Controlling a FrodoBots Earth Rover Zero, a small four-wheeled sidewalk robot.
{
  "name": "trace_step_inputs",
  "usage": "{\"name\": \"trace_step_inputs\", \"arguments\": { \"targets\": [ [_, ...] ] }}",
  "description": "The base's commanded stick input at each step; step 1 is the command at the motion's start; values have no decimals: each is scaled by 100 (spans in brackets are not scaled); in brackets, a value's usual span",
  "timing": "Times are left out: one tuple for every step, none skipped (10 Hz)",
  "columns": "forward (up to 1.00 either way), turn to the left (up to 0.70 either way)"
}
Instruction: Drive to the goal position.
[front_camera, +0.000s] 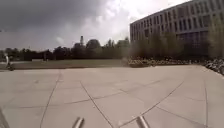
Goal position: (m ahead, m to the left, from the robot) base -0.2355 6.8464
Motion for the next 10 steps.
{"name": "trace_step_inputs", "arguments": {
  "targets": [
    [0, 0],
    [0, 0],
    [0, 0],
    [0, 0],
    [-10, 0],
    [-30, 0],
    [-49, 0],
    [-67, 0],
    [-70, 0],
    [70, 0]
  ]
}}
